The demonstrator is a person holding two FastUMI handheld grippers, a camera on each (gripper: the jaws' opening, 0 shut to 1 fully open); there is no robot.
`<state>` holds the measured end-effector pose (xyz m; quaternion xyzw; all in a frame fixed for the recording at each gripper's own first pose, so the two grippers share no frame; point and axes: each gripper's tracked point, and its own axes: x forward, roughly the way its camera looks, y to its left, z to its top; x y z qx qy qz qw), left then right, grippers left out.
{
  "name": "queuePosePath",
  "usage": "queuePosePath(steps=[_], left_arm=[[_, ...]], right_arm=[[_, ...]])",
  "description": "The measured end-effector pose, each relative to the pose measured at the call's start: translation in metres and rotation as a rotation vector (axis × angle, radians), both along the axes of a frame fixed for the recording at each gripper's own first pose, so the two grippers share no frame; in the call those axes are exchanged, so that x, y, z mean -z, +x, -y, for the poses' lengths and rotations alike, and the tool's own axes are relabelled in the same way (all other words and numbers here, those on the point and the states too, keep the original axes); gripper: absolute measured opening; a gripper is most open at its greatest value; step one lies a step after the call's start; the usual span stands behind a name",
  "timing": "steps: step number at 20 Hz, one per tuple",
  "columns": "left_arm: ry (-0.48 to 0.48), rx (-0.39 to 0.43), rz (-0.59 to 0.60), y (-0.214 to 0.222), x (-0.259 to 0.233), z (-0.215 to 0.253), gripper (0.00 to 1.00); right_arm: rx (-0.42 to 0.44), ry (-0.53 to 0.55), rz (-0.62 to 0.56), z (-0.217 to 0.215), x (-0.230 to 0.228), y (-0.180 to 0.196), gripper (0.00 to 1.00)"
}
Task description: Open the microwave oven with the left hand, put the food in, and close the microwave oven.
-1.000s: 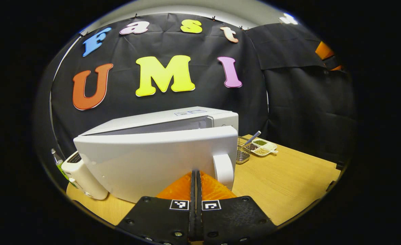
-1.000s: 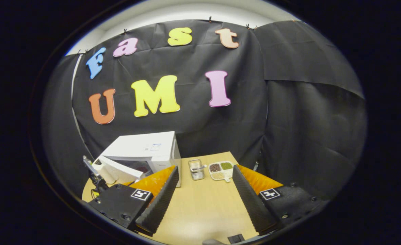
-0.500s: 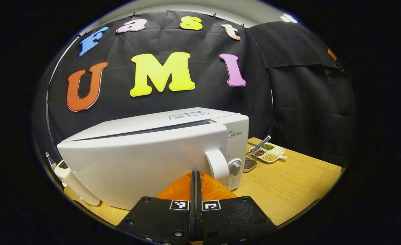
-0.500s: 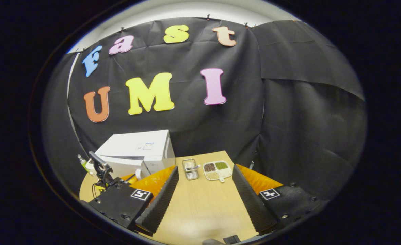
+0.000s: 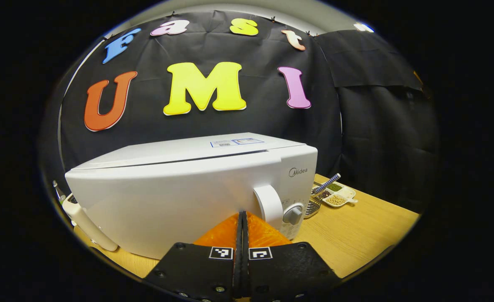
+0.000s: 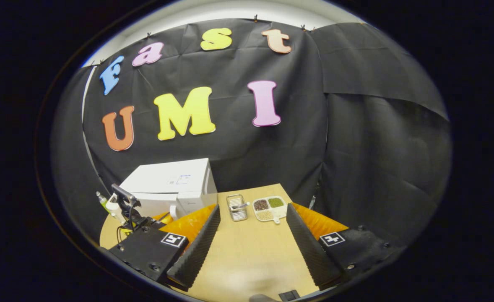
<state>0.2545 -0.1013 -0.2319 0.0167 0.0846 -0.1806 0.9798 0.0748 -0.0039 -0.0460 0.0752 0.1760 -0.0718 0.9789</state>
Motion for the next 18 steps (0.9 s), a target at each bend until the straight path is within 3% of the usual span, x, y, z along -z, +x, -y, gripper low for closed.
queuePosePath(steps=[1, 7, 11, 14, 15, 16, 18], left_arm=[[0.004, -0.003, 0.003, 0.002, -0.001, 0.0, 0.0], [-0.013, -0.064, -0.036, 0.003, -0.002, -0.008, 0.0], [-0.043, -0.081, -0.017, -0.032, -0.022, -0.032, 0.0], [-0.029, -0.125, 0.001, -0.058, -0.03, -0.054, 1.0], [-0.024, -0.135, 0.013, -0.066, -0.035, -0.059, 0.96], [-0.019, -0.134, 0.011, -0.076, -0.036, -0.06, 0.95], [-0.008, -0.141, 0.003, -0.096, -0.043, -0.064, 0.95]], right_arm=[[-0.003, 0.001, -0.001, -0.002, 0.0, 0.0, 1.0], [-0.009, -0.01, 0.005, -0.01, -0.006, -0.006, 1.0], [-0.031, -0.036, 0.032, -0.025, -0.014, -0.016, 1.0], [-0.053, -0.037, 0.041, -0.039, -0.013, -0.027, 1.0], [-0.058, -0.034, 0.041, -0.043, -0.012, -0.031, 0.92], [-0.066, -0.03, 0.043, -0.046, -0.011, -0.036, 1.0], [-0.081, -0.026, 0.05, -0.05, -0.009, -0.046, 1.0]])
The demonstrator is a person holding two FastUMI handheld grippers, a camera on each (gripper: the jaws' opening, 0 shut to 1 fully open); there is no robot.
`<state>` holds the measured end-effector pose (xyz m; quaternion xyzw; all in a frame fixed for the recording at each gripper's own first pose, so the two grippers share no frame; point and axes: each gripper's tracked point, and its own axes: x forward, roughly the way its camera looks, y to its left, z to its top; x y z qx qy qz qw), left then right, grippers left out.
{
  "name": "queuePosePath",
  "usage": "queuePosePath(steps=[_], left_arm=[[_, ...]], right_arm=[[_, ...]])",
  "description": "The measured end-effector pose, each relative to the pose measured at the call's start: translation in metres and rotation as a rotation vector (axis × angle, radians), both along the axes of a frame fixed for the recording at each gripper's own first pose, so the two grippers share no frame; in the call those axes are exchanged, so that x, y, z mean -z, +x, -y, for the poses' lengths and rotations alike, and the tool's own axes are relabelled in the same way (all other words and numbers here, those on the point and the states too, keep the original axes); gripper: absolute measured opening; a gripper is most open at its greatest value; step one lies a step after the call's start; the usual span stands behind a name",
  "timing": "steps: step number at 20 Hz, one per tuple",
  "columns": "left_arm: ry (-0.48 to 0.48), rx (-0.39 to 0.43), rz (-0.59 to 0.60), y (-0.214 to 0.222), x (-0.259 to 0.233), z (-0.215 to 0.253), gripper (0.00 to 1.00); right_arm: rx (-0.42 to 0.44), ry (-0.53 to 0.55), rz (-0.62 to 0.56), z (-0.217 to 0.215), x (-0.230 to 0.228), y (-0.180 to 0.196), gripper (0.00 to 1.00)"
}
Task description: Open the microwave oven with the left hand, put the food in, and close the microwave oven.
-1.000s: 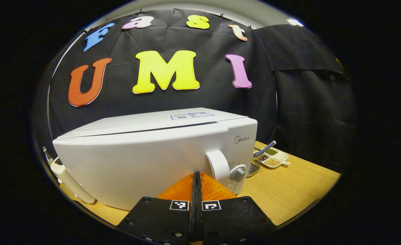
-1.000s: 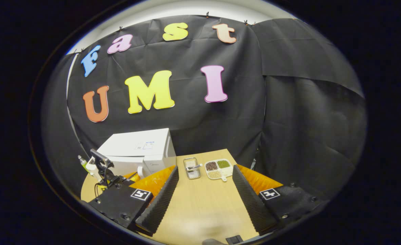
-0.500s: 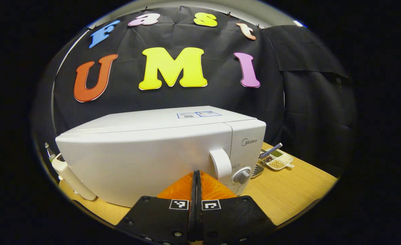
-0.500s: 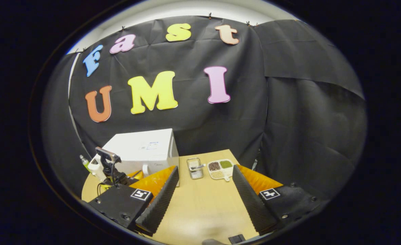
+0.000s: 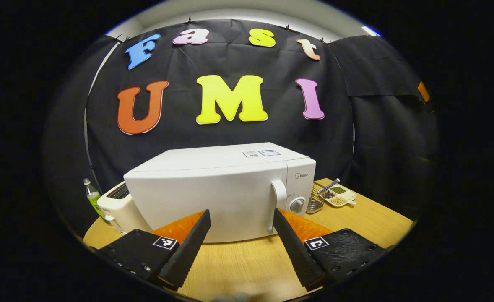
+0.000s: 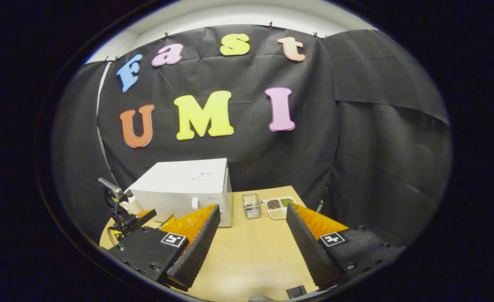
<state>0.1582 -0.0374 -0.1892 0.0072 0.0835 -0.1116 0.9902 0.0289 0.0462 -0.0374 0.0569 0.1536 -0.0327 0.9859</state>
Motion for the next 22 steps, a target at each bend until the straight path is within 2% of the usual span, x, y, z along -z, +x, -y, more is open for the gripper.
queuePosePath(steps=[1, 2, 3, 7, 8, 9, 10, 11, 12, 14, 18, 22], left_arm=[[0.002, -0.007, 0.008, -0.011, -0.009, -0.003, 0.95], [0.001, -0.014, 0.016, -0.023, -0.019, -0.005, 0.94], [-0.006, -0.024, 0.021, -0.037, -0.029, -0.007, 0.94], [-0.066, -0.09, 0.03, -0.103, -0.073, -0.012, 0.94], [-0.065, -0.117, 0.028, -0.12, -0.083, -0.016, 0.94], [-0.064, -0.14, 0.03, -0.136, -0.093, -0.019, 0.94], [-0.066, -0.153, 0.047, -0.152, -0.106, -0.019, 0.94], [-0.059, -0.165, 0.059, -0.167, -0.118, -0.021, 0.94], [-0.042, -0.189, 0.075, -0.182, -0.131, -0.026, 0.94], [-0.021, -0.221, 0.109, -0.209, -0.156, -0.033, 0.94], [-0.036, -0.254, 0.131, -0.243, -0.19, -0.036, 0.94], [-0.062, -0.259, 0.188, -0.257, -0.225, -0.036, 0.94]], right_arm=[[-0.01, 0.002, 0.007, -0.001, -0.001, -0.007, 0.92], [-0.022, 0.0, 0.019, -0.001, -0.003, -0.014, 0.92], [-0.032, -0.01, 0.035, 0.002, -0.006, -0.02, 1.0], [-0.092, -0.021, 0.086, 0.018, -0.012, -0.051, 1.0], [-0.102, -0.018, 0.091, 0.024, -0.012, -0.058, 0.92], [-0.111, -0.013, 0.101, 0.032, -0.013, -0.067, 0.92], [-0.112, -0.008, 0.12, 0.04, -0.018, -0.073, 1.0], [-0.111, -0.006, 0.131, 0.048, -0.021, -0.08, 0.92], [-0.115, 0.0, 0.141, 0.05, -0.022, -0.075, 1.0], [-0.126, 0.0, 0.177, 0.056, -0.029, -0.082, 1.0], [-0.139, -0.011, 0.232, 0.061, -0.045, -0.096, 1.0], [-0.158, -0.031, 0.284, 0.053, -0.064, -0.11, 1.0]])
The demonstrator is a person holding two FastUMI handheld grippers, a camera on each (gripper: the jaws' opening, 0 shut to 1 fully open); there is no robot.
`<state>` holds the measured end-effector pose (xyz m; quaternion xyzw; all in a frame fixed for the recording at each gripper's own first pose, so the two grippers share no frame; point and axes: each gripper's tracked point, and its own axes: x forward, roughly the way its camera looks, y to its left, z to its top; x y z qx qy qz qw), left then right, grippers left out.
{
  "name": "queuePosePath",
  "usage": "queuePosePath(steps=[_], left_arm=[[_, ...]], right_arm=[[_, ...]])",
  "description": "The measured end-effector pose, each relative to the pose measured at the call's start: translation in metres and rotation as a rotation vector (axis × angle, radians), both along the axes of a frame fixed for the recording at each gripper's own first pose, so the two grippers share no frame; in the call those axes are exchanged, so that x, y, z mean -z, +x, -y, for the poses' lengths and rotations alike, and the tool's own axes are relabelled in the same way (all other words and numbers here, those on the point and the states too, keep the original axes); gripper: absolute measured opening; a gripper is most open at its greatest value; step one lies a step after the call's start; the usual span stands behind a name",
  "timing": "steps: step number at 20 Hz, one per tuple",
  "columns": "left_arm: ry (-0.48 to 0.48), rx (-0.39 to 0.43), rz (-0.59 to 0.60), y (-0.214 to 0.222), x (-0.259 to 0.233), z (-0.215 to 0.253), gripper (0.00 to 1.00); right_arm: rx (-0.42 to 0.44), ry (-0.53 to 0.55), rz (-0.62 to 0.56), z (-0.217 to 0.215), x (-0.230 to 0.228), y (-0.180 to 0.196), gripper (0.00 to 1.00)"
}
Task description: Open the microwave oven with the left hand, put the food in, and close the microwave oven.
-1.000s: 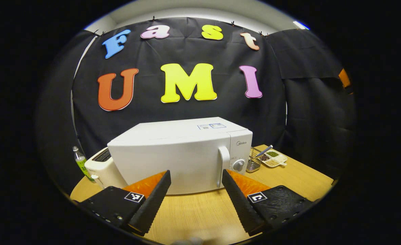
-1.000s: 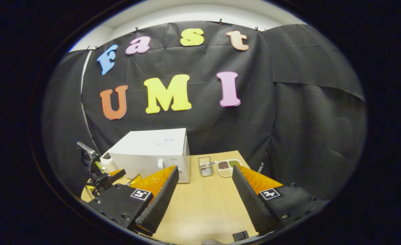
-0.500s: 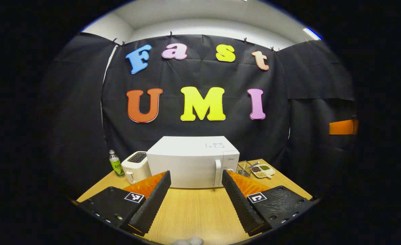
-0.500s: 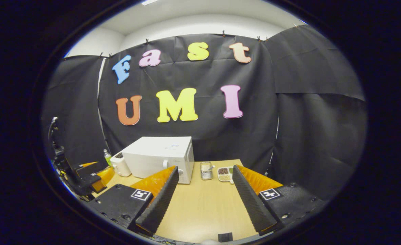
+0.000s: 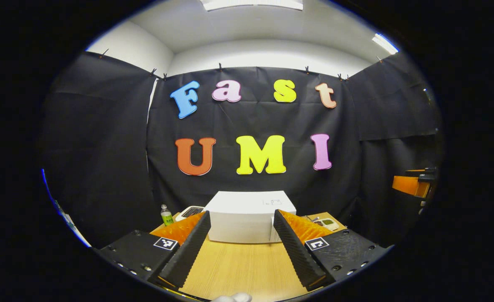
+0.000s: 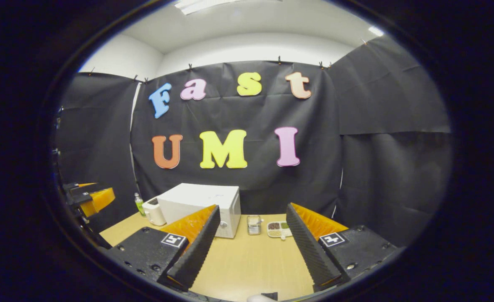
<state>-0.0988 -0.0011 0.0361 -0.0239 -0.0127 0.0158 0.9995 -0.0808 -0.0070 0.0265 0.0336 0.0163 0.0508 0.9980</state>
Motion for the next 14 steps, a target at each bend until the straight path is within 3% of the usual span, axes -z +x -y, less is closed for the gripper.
queuePosePath(steps=[1, 2, 4, 5, 14], left_arm=[[-0.007, 0.006, 0.015, -0.001, -0.008, 0.002, 0.94], [-0.008, 0.01, 0.027, -0.002, -0.011, 0.005, 0.94], [-0.005, 0.023, 0.032, -0.003, -0.016, 0.009, 0.94], [-0.006, 0.032, 0.038, -0.004, -0.018, 0.01, 0.94], [-0.001, 0.055, 0.041, -0.001, -0.028, 0.02, 0.94]], right_arm=[[-0.011, -0.005, 0.003, -0.004, -0.003, -0.002, 1.0], [-0.012, -0.011, 0.009, -0.003, -0.005, -0.002, 0.92], [-0.008, -0.005, 0.008, -0.003, -0.006, -0.003, 0.92], [-0.011, 0.006, 0.01, -0.004, -0.008, -0.005, 1.0], [0.017, 0.045, 0.034, 0.008, -0.018, -0.009, 1.0]])
